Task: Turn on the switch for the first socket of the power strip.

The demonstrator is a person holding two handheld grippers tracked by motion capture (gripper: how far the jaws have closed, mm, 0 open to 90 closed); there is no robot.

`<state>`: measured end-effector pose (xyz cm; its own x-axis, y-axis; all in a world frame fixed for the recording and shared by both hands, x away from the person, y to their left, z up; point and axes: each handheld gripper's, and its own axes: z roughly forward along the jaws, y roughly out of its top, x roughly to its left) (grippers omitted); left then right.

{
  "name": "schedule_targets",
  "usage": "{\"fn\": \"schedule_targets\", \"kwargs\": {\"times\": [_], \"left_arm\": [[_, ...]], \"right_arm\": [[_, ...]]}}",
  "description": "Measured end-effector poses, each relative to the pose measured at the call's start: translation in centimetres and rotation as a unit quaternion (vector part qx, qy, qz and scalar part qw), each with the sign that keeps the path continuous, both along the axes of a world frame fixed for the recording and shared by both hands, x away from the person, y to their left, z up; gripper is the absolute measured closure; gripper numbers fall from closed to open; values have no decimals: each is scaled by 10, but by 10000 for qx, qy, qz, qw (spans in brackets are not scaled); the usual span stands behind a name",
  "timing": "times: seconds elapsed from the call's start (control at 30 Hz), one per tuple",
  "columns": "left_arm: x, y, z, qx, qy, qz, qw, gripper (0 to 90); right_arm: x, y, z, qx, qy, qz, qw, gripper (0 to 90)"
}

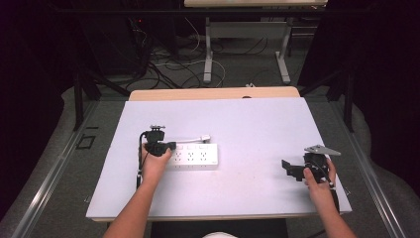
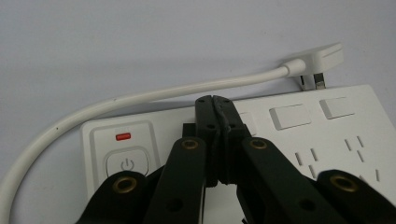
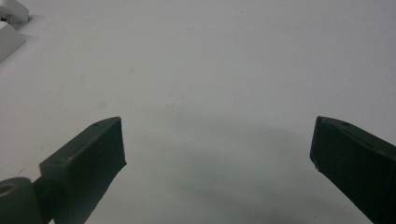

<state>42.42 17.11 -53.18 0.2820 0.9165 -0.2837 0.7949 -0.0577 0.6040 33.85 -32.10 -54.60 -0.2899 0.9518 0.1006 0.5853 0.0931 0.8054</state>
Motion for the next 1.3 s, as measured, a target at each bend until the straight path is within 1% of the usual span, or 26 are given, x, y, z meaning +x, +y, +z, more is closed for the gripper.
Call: {"fn": "schedule_targets", "kwargs": {"times": [0.03,0.13,0.17,0.2,0.3,0.33,0.5,0.57,0.6,0.83,1.0,1.03,1.13,1.2,1.3], "left_arm": [[0,0,0,20,-6,9,10000,900],[0,-1,0,7,-24,34,10000,900],[0,0,0,14,24,-2,10000,900],[0,-1,-1,-3,-38,45,10000,900],[0,0,0,-18,-13,31,10000,900],[-1,-1,-1,-11,-46,61,10000,900],[-1,-1,-1,-10,-50,63,10000,900],[0,0,0,-17,-26,51,10000,900],[0,-1,-1,-36,-37,68,10000,900],[0,0,-1,-50,-27,61,10000,900],[0,1,-1,-107,-15,73,9999,900],[0,2,0,-103,50,14,9999,900],[1,2,-1,-126,25,23,9999,900],[1,1,-2,-114,-69,61,9999,899],[1,1,-2,-94,-109,21,9999,892]], "right_arm": [[0,0,0,-6,-41,-33,10000,29],[0,0,0,46,18,-29,10000,29],[0,-1,0,26,1,-15,10000,29],[0,-1,1,31,1,-15,10000,29],[0,0,0,43,12,-22,10000,29],[0,0,0,47,32,-30,10000,29],[0,0,0,9,-38,-36,10000,29],[0,0,0,-1,-42,-39,10000,29],[0,0,0,43,24,-29,10000,29],[-1,-1,0,15,3,-15,10000,29],[-1,-1,0,3,2,-13,10000,29],[-1,-1,0,4,-2,-14,10000,29],[0,-2,0,-1,0,-15,10000,29],[-1,-1,0,11,5,-21,10000,29],[-1,-1,0,22,12,-31,10000,29]]}}
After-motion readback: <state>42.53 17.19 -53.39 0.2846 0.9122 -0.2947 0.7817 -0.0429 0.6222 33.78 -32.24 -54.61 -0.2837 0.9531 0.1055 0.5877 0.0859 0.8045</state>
